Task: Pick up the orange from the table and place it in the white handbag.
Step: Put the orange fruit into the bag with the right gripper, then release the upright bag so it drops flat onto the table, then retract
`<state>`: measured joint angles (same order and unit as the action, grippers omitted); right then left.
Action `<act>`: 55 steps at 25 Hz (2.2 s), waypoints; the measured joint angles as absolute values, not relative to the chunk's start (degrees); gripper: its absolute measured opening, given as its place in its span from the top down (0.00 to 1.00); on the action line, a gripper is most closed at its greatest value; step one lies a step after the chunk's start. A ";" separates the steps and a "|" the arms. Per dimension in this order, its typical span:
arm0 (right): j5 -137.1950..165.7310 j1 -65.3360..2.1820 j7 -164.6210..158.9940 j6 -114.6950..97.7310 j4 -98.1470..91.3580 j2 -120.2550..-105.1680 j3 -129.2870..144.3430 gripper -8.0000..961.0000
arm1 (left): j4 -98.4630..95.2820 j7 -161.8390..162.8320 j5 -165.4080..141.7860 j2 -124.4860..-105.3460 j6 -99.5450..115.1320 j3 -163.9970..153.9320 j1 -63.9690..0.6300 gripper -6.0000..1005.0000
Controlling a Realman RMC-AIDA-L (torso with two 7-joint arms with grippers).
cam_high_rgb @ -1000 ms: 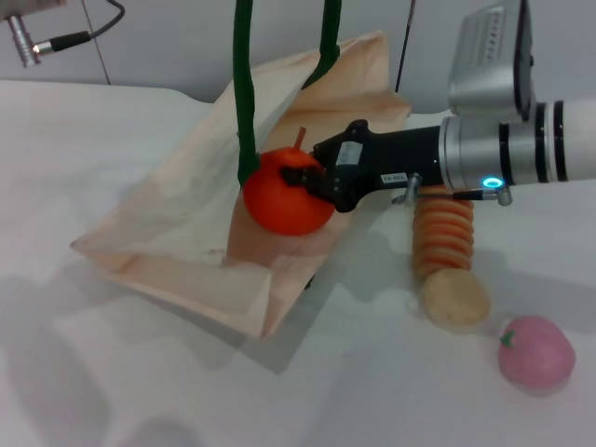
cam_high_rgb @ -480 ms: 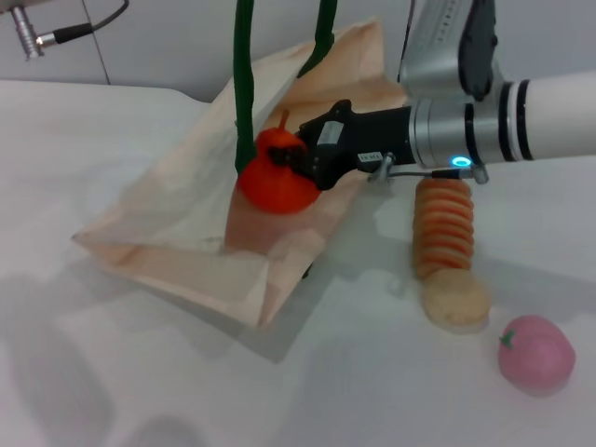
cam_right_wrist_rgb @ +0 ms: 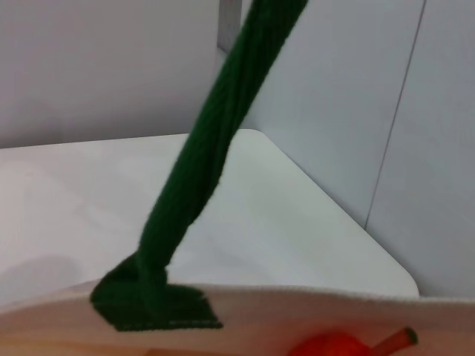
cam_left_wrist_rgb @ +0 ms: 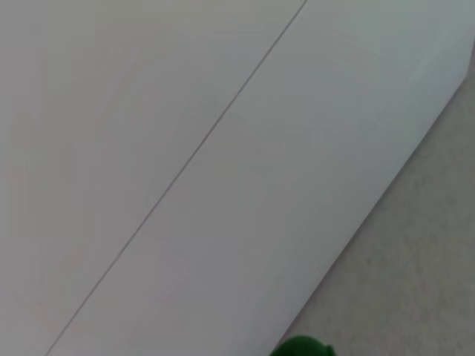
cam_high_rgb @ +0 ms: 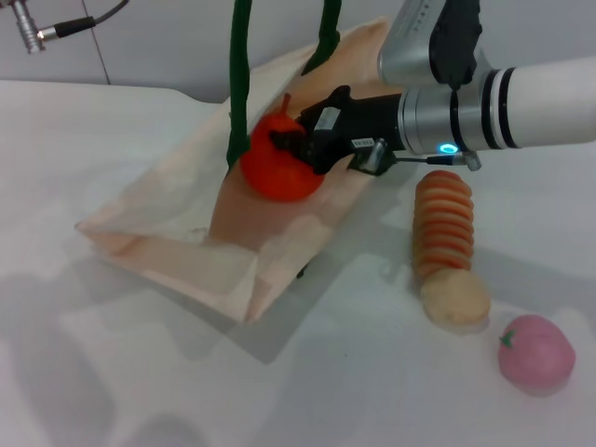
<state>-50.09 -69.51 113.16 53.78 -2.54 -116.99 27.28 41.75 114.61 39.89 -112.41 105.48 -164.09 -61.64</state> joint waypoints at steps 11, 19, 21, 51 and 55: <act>-50.36 -69.44 113.23 53.61 -2.75 -116.98 27.22 0.83 | 41.75 114.61 40.55 -112.27 105.44 -164.09 -61.13 0.91; -50.11 -69.27 113.27 53.61 -3.02 -116.89 27.24 0.77 | 41.75 114.61 40.55 -112.21 105.03 -164.08 -60.74 0.92; -50.07 -69.22 113.27 53.61 -3.08 -116.89 27.26 0.75 | 41.75 114.61 40.55 -112.16 104.96 -164.03 -60.53 0.92; -49.72 -62.46 104.27 56.20 -13.41 -116.17 27.93 0.31 | 34.64 114.15 41.76 -108.92 100.89 -164.00 -55.90 0.92; -50.29 -59.21 101.06 57.35 -18.89 -116.18 27.80 0.31 | 34.35 114.34 41.59 -108.80 99.74 -164.00 -55.33 0.88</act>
<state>-50.29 -59.21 101.06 57.35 -18.89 -116.18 27.81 34.35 114.34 41.59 -108.80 99.74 -164.00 -55.33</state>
